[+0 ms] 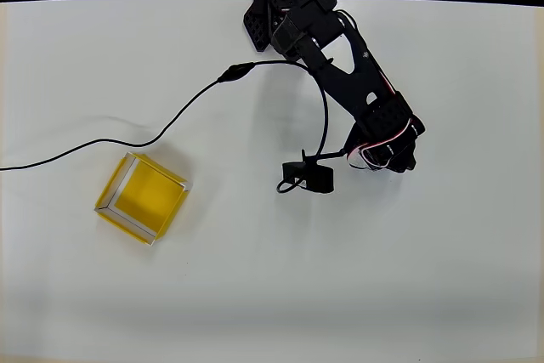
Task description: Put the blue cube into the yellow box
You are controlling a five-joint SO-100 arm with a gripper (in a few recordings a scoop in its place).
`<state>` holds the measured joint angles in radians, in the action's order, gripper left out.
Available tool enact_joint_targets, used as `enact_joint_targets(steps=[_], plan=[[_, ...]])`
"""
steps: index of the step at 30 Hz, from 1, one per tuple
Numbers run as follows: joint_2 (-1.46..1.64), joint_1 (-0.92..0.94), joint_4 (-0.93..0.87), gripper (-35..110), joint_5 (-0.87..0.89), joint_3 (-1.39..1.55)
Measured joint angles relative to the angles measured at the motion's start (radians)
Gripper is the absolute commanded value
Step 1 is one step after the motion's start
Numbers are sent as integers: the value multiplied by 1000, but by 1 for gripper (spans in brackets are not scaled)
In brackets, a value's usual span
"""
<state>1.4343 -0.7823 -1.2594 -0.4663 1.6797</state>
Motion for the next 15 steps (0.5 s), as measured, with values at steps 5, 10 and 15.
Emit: enact_joint_targets(steps=[5, 10, 15], plan=[[-77, -40, -6, 38, 23, -46], [-130, -81, -8, 37, 41, -74], [-167, -98, -3, 31, 49, -77]])
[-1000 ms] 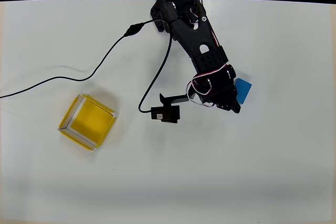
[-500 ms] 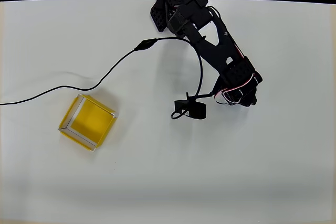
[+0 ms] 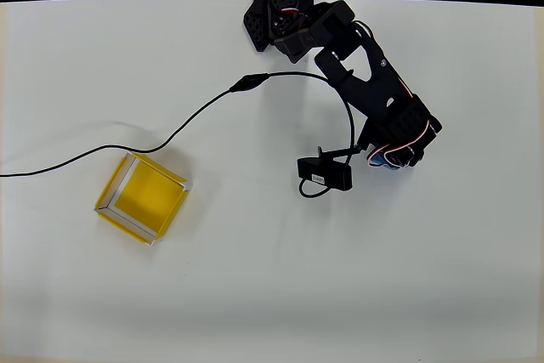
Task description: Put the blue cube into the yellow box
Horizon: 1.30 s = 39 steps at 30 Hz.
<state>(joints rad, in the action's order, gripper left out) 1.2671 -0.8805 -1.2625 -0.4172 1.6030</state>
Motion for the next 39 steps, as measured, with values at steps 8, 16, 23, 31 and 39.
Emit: enact_joint_targets(steps=[8, 16, 23, 31, 39], plan=[[-17, 3, 17, 19, -63, 0], [-12, 66, 37, 17, -146, 14], [97, 195, 5, 17, -285, 58], [336, 442, -63, 16, -522, 95], [575, 762, 23, 17, -787, 249]])
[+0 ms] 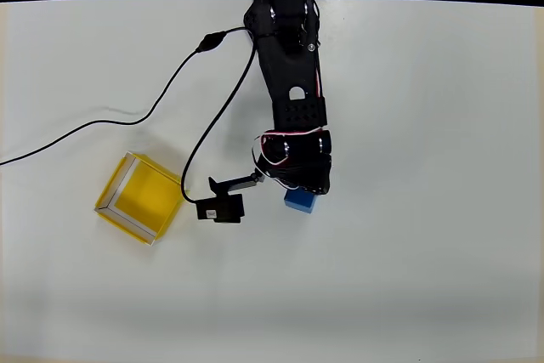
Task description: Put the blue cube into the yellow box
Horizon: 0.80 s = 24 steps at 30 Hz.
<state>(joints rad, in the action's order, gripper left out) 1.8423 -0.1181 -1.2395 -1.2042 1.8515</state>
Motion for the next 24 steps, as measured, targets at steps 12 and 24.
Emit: enact_joint_targets(steps=[12, 24], plan=[[158, 373, 268, 17, -319, 118], [3, 617, 603, 17, -440, 97]])
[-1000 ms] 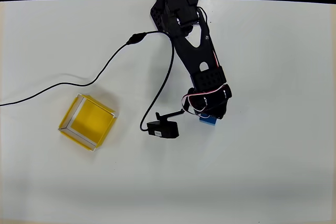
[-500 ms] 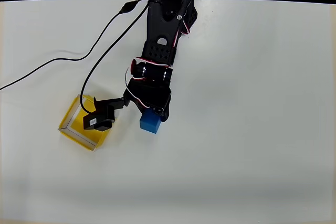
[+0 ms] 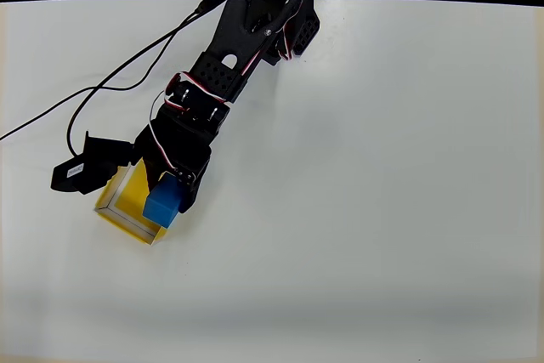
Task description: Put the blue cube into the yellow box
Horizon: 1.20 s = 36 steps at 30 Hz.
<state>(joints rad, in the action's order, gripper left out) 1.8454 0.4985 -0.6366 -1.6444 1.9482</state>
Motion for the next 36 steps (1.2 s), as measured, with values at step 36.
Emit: enact_joint_targets(steps=[36], plan=[[-397, 112, 426, 33, 46, -2]])
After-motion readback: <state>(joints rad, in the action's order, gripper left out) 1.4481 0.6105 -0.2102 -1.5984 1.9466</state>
